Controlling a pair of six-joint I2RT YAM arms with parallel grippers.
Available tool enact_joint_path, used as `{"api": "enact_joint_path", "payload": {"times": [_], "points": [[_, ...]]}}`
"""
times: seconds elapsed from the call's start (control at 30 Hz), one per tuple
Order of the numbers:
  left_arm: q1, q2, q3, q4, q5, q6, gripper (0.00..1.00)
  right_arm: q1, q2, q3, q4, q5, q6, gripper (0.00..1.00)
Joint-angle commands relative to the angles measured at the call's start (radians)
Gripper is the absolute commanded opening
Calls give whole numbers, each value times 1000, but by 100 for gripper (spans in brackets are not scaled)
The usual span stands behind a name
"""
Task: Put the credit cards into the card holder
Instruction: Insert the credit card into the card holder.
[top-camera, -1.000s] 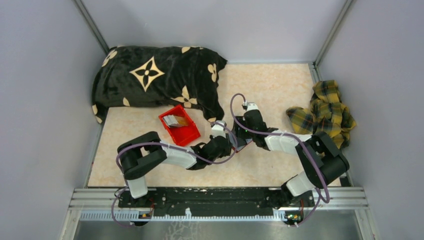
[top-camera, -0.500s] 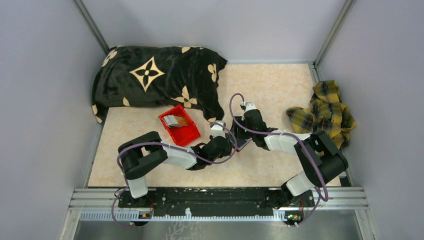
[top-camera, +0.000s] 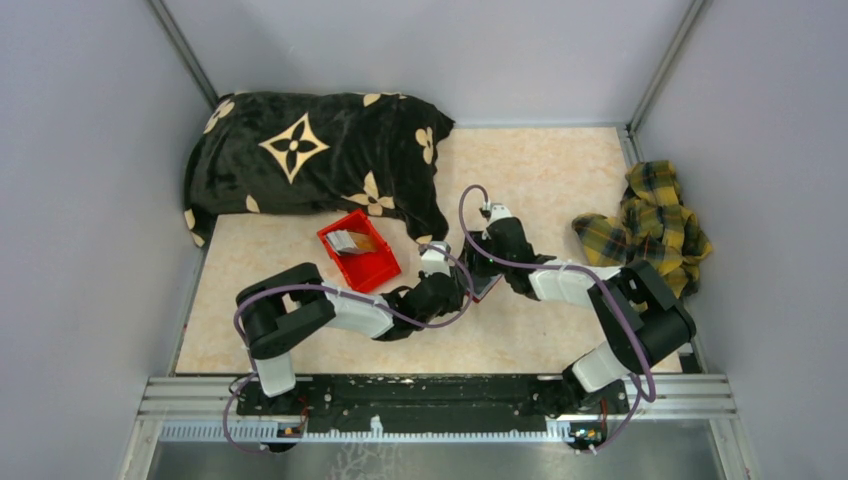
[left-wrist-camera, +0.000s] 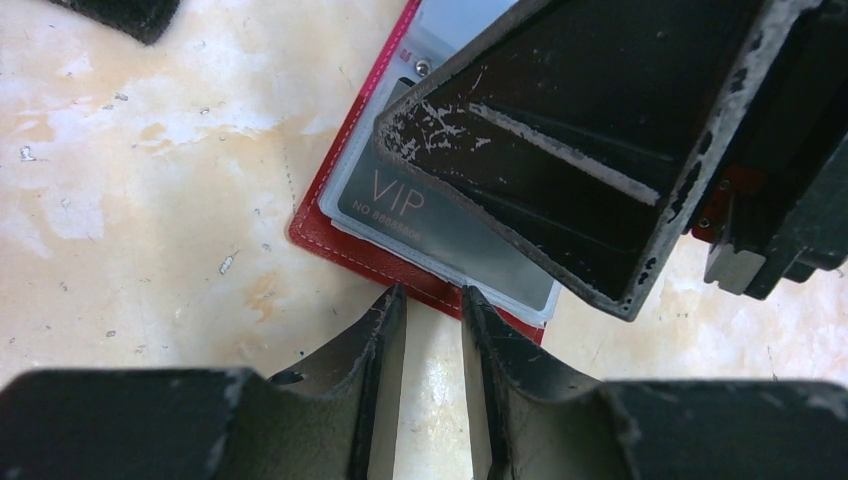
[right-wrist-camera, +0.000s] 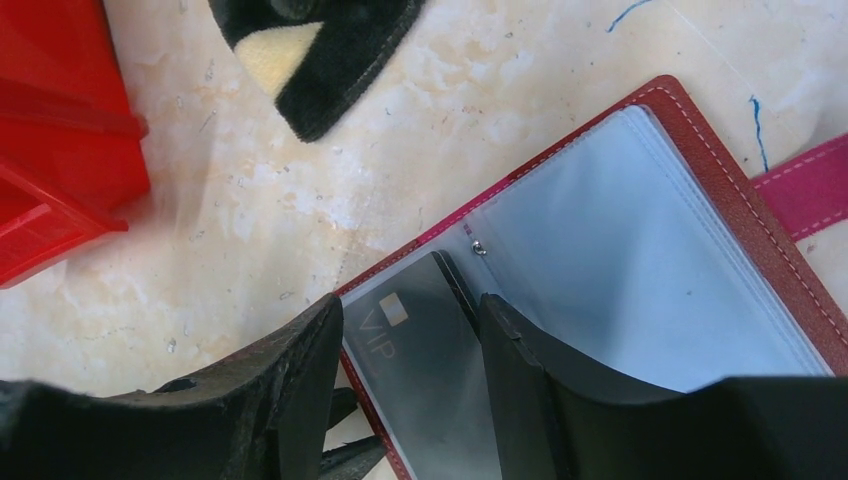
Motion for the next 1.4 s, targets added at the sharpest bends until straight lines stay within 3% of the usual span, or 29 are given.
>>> {"api": "enact_joint_path", "payload": {"times": [0.0,0.53,1.37], "points": [[-9,39,-42,-108,21,-7,35,-1,-1,-6,57,-69,23,53],[12,-46,-106,-207,-100,-54,35,3,-44,-52,46,-41,42,56],[59,5,-86,-219,-91,-33,35,106,-306,-135,-72,156,123,56]]}}
